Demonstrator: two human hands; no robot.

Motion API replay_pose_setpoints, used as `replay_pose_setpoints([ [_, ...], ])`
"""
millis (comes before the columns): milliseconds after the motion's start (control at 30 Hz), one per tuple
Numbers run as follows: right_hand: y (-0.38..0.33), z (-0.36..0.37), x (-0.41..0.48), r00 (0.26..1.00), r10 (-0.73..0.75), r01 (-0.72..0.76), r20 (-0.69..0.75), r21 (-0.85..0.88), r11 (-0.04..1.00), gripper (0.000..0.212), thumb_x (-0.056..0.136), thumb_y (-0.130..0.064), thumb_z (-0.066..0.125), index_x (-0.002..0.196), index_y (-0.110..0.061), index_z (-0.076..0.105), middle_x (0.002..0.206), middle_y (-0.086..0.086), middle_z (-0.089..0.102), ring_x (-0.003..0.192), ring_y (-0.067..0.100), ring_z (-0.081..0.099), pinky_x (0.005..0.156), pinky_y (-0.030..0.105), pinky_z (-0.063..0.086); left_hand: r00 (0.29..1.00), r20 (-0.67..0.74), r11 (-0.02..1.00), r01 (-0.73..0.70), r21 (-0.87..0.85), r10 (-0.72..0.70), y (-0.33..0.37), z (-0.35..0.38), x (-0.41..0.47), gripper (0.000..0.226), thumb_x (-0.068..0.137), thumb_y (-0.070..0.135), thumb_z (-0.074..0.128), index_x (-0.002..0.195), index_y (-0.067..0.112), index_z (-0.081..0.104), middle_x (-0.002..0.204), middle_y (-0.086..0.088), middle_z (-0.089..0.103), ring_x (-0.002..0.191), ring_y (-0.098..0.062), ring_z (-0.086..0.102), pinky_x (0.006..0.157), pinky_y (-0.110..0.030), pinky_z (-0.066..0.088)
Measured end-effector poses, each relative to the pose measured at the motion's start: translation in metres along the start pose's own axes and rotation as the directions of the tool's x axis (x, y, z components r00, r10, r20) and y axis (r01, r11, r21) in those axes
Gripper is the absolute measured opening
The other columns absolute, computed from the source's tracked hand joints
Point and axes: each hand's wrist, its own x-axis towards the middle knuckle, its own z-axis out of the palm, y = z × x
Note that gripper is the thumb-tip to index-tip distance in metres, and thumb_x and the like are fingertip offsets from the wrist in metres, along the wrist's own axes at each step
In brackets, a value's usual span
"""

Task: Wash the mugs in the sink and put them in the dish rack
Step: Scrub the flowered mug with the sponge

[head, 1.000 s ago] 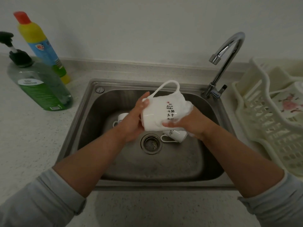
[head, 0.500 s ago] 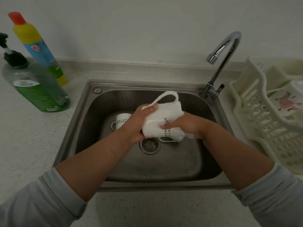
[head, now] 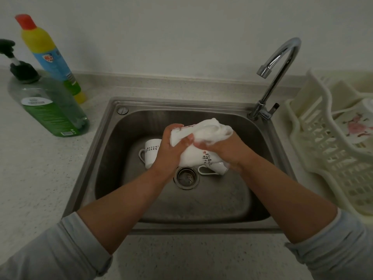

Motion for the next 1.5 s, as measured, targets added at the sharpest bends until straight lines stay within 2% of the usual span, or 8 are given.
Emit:
replay_pose_setpoints([
  [167, -0.005, -0.002, -0.003, 0.977, -0.09, 0.041, -0.195, -0.244, 0.969, 0.012, 0.08, -0.011, 0.07, 0.087, -0.015, 0.061, 0.073, -0.005, 0.065, 0.057, -0.003, 0.065, 0.045, 0.012, 0.047, 0.993, 0.093, 0.986, 0.063, 0.155, -0.078, 0.002, -0.004, -0.001, 0.032, 0.079, 0.026, 0.071, 0.1, 0.034, 0.05, 0.108, 0.004, 0.055, 0.095, -0.011, 0.058, 0.07, -0.025, 0.055],
  [267, -0.007, -0.011, 0.0, 0.986, -0.012, -0.062, -0.169, -0.429, 0.901, 0.011, 0.08, -0.02, 0.07, 0.083, -0.018, 0.06, 0.075, 0.0, 0.066, 0.065, 0.01, 0.067, 0.061, 0.026, 0.056, 0.953, 0.274, 0.754, -0.276, 0.596, 0.132, 0.015, -0.011, 0.004, 0.022, 0.08, 0.039, 0.067, 0.097, 0.038, 0.053, 0.107, 0.011, 0.051, 0.098, 0.005, 0.05, 0.075, -0.002, 0.041],
  [367, -0.008, -0.012, 0.002, 0.989, 0.006, -0.073, -0.145, -0.457, 0.887, 0.017, 0.079, -0.019, 0.072, 0.077, -0.025, 0.057, 0.078, -0.006, 0.061, 0.072, 0.009, 0.059, 0.073, 0.026, 0.051, 0.9, 0.39, 0.706, -0.405, 0.581, 0.195, 0.017, -0.004, 0.005, 0.032, 0.08, 0.042, 0.051, 0.098, 0.018, 0.063, 0.11, 0.002, 0.051, 0.1, 0.006, 0.049, 0.083, -0.008, 0.04],
  [700, 0.001, -0.021, 0.018, 0.835, -0.265, -0.158, -0.483, -0.67, 0.726, 0.038, 0.08, -0.047, 0.067, 0.092, -0.014, 0.051, 0.07, -0.006, 0.05, 0.059, 0.001, 0.047, 0.051, 0.004, 0.037, 0.986, 0.074, 0.939, 0.117, 0.323, -0.148, 0.009, 0.018, -0.002, 0.024, 0.096, 0.031, 0.047, 0.083, 0.013, 0.057, 0.099, -0.007, 0.056, 0.086, -0.017, 0.055, 0.079, -0.031, 0.046],
  [800, 0.007, -0.027, 0.017, 0.708, -0.591, 0.047, -0.386, -0.81, 0.585, 0.024, 0.088, -0.03, 0.062, 0.097, -0.008, 0.059, 0.086, 0.003, 0.058, 0.078, 0.013, 0.054, 0.069, 0.003, 0.035, 0.957, -0.031, 0.935, 0.289, 0.208, -0.289, 0.006, 0.019, 0.001, 0.033, 0.095, 0.039, 0.049, 0.097, 0.008, 0.058, 0.097, -0.015, 0.061, 0.089, -0.026, 0.059, 0.088, -0.045, 0.049],
  [933, 0.013, -0.024, 0.008, 0.754, -0.656, 0.218, 0.024, -0.952, 0.216, 0.034, 0.084, -0.031, 0.049, 0.098, -0.003, 0.063, 0.1, 0.018, 0.062, 0.093, 0.033, 0.059, 0.086, 0.045, 0.049, 0.892, -0.097, 0.897, 0.439, -0.046, -0.442, 0.007, 0.019, 0.008, 0.031, 0.094, 0.034, 0.053, 0.105, 0.007, 0.062, 0.108, -0.015, 0.068, 0.101, -0.032, 0.065, 0.093, -0.055, 0.048],
  [1100, 0.014, -0.006, 0.003, 0.923, -0.384, 0.252, -0.003, -0.75, 0.611, 0.028, 0.092, -0.032, 0.049, 0.099, -0.008, 0.061, 0.099, 0.01, 0.062, 0.093, 0.021, 0.06, 0.088, 0.043, 0.05, 0.876, -0.169, 0.892, 0.44, -0.103, -0.452, 0.01, 0.023, 0.012, 0.019, 0.095, 0.029, 0.053, 0.094, 0.014, 0.064, 0.096, -0.012, 0.071, 0.092, -0.03, 0.068, 0.087, -0.051, 0.052],
  [1500, 0.009, -0.022, 0.018, 0.839, -0.543, 0.293, -0.021, -0.825, 0.484, 0.013, 0.076, -0.012, 0.044, 0.082, -0.024, 0.046, 0.091, -0.001, 0.049, 0.088, 0.019, 0.05, 0.08, 0.046, 0.048, 0.881, -0.194, 0.897, 0.441, 0.005, -0.432, -0.001, 0.032, 0.003, 0.022, 0.095, 0.029, 0.049, 0.094, 0.012, 0.064, 0.1, -0.017, 0.069, 0.093, -0.034, 0.066, 0.087, -0.055, 0.051],
])
